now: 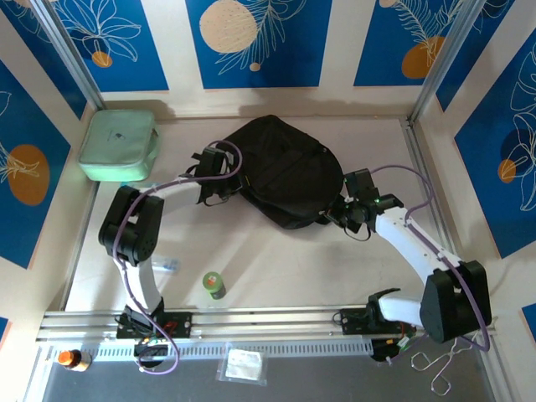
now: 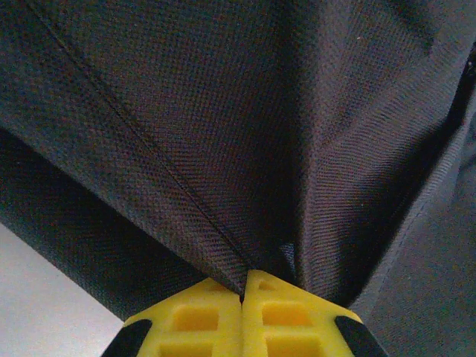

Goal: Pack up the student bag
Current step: Zip the student bag at the top-center of the table.

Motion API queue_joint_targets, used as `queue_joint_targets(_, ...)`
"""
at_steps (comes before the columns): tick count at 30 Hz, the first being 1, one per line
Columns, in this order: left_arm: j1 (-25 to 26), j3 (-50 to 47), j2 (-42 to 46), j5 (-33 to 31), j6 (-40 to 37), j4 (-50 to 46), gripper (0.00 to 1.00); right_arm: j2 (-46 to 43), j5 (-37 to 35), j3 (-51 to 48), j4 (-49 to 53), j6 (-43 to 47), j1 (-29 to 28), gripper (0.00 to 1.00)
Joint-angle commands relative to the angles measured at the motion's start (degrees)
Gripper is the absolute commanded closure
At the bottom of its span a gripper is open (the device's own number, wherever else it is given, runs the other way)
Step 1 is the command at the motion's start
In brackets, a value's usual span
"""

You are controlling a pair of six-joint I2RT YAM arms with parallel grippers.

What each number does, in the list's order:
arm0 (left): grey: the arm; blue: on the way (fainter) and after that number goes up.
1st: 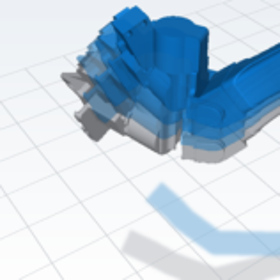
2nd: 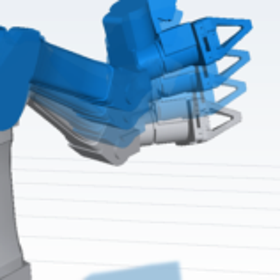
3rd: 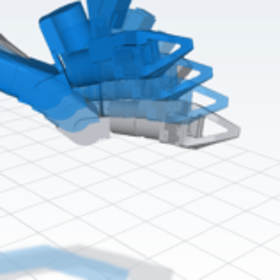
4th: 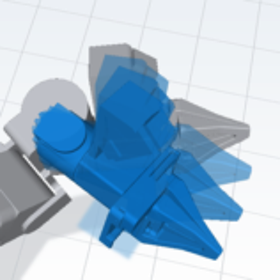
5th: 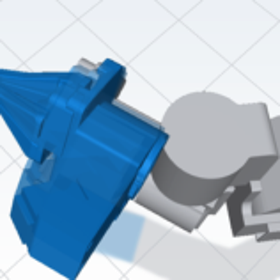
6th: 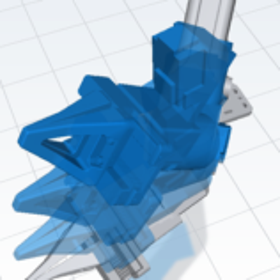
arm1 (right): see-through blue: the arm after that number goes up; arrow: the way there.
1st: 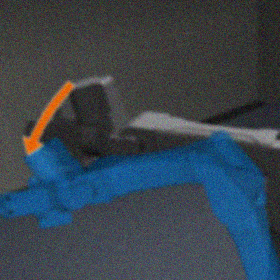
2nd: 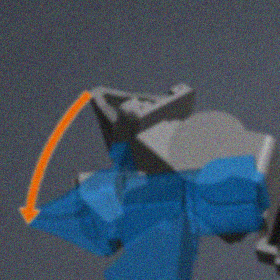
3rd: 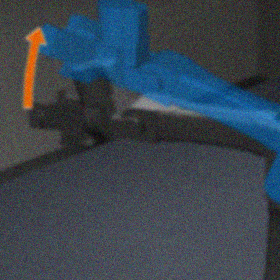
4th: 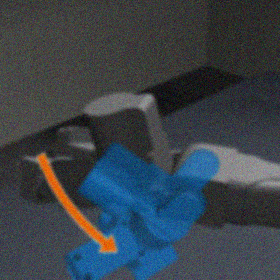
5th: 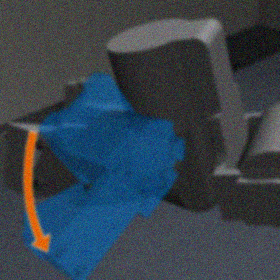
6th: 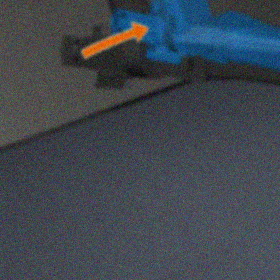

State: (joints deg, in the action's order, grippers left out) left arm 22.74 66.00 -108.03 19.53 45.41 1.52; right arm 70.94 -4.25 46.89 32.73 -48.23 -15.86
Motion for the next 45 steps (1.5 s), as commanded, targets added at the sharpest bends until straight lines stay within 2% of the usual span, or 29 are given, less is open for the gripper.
queue_joint_targets(1, -0.76, 3.72, -2.01, -0.02, -4.32, -4.81, 1.00, 0.35, 2.96, 0.31, -0.13, 3.33, 0.06, 1.00)
queue_joint_targets(6, -0.94, 10.44, -4.08, -2.36, -9.24, -10.70, 1.00, 0.64, 5.44, 0.82, -2.80, 5.56, -3.44, 1.00)
queue_joint_targets(7, -1.10, 11.87, -4.52, -2.74, -10.03, -12.23, 0.97, 0.82, 5.77, 1.00, -3.41, 5.94, -4.62, 1.00)
queue_joint_targets(10, -1.56, 12.62, -4.06, -2.22, -10.28, -15.41, 0.62, 1.70, 7.61, 1.87, -5.94, 7.20, -7.83, 1.00)
queue_joint_targets(11, -1.71, 11.68, -3.22, -2.30, -10.12, -15.66, 0.56, 2.05, 8.16, 2.13, -7.29, 7.88, -9.15, 1.00)
queue_joint_targets(16, -2.87, 3.64, 4.39, -3.29, -6.79, -14.99, 0.45, 6.22, 7.57, 6.89, -9.96, 10.40, -14.44, 1.00)
queue_joint_targets(26, -2.91, -7.75, 17.81, -0.49, 0.49, -13.08, 0.35, 17.27, 9.65, 18.00, -13.62, 12.56, -20.08, 1.00)
queue_joint_targets(28, -2.73, -9.96, 19.33, 2.10, 6.27, -11.08, 0.35, 19.09, 9.94, 19.46, -14.31, 12.47, -21.32, 1.00)
queue_joint_targets(31, -1.01, -14.84, 21.59, 6.12, 15.57, -0.40, 0.35, 20.92, 10.55, 20.35, -15.60, 10.99, -22.75, 1.00)
queue_joint_targets(37, 1.49, -17.28, 22.27, 2.40, 22.30, 3.25, 0.35, 21.13, 11.95, 17.81, -20.25, 7.80, -23.87, 1.00)
queue_joint_targets(45, 2.39, -19.38, 17.44, 2.76, 28.29, 12.11, 0.38, 18.16, 12.79, 13.24, -23.86, 6.22, -23.93, 1.00)
